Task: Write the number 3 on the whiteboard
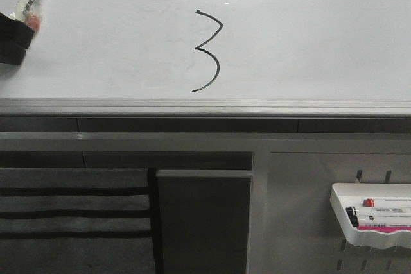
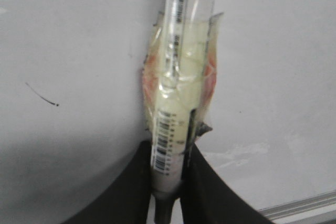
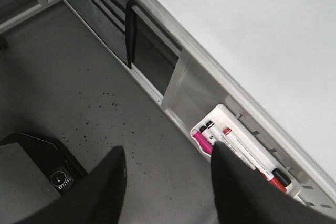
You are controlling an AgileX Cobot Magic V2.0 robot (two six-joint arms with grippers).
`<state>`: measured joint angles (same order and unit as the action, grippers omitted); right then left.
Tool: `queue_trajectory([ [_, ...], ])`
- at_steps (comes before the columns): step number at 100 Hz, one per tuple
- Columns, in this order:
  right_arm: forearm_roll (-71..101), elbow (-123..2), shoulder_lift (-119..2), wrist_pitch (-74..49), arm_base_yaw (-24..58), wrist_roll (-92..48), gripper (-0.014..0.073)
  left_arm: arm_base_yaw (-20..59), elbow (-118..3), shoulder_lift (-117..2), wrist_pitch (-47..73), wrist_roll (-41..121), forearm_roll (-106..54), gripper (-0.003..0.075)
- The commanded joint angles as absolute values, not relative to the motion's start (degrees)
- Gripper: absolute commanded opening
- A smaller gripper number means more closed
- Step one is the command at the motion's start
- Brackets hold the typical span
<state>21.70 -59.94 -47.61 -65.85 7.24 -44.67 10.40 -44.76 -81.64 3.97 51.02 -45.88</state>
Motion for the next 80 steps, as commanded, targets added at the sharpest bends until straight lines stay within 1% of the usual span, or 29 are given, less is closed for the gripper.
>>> queue_trajectory([
  [1, 23.0, -61.2, -47.2, -62.9, 7.0, -44.1, 0.0326, 10.0, -46.3, -80.3, 2.7, 50.5, -46.5, 0.0154],
  [7, 23.0, -61.2, -47.2, -62.9, 7.0, -42.3, 0.0326, 9.9, -46.3, -80.3, 2.7, 50.5, -46.4, 0.0251],
  [14, 23.0, -61.2, -47.2, -63.0, 7.0, -39.9, 0.0326, 9.9, -46.3, -80.2, 2.7, 50.5, -46.3, 0.0343],
  [19, 23.0, -61.2, -47.2, -63.1, 7.0, -37.7, 0.0326, 9.9, -46.3, -80.0, 2.7, 50.5, -46.1, 0.0386],
  [24, 22.9, -61.2, -47.2, -63.1, 7.0, -35.2, 0.0326, 9.8, -46.3, -79.4, 2.7, 50.5, -45.5, 0.0408],
  [29, 22.0, -61.2, -47.2, -63.0, 7.0, -30.9, 0.0326, 9.4, -46.3, -78.4, 3.6, 50.5, -44.9, 0.0411],
  [35, 19.7, -61.2, -47.2, -62.3, 7.0, -22.7, 0.0326, 8.3, -46.3, -76.4, 6.4, 50.5, -44.5, 0.0411],
  [45, 16.1, -61.0, -47.2, -61.1, 7.0, -12.2, 0.0326, 6.4, -46.7, -72.3, 15.7, 49.3, -42.0, 0.041],
  [50, 16.1, -60.4, -47.2, -59.5, 7.0, -8.6, 0.0323, 5.7, -47.2, -69.9, 20.4, 43.9, -38.3, 0.041],
  [58, 16.2, -58.6, -47.2, -56.6, 7.0, -5.1, 0.0301, 5.3, -48.8, -65.9, 27.9, 32.5, -27.9, 0.041],
  [59, 16.2, -58.2, -47.2, -56.1, 7.0, -4.8, 0.029, 5.3, -49.1, -65.3, 29.3, 30.1, -24.4, 0.041],
  [65, 16.2, -56.3, -47.0, -53.8, 7.0, -4.3, 0.0258, 5.3, -50.9, -62.6, 35.9, 19.9, -14.9, 0.041],
  [73, 16.2, -53.5, -46.7, -50.1, 7.0, -4.3, 0.0214, 5.3, -52.1, -59.7, 41.7, 12.5, -4.9, 0.0406],
  [80, 15.4, -50.4, -45.3, -45.5, 7.0, -4.3, 0.0169, 5.3, -52.2, -55.6, 43.3, 8.5, 0.4, 0.0398],
])
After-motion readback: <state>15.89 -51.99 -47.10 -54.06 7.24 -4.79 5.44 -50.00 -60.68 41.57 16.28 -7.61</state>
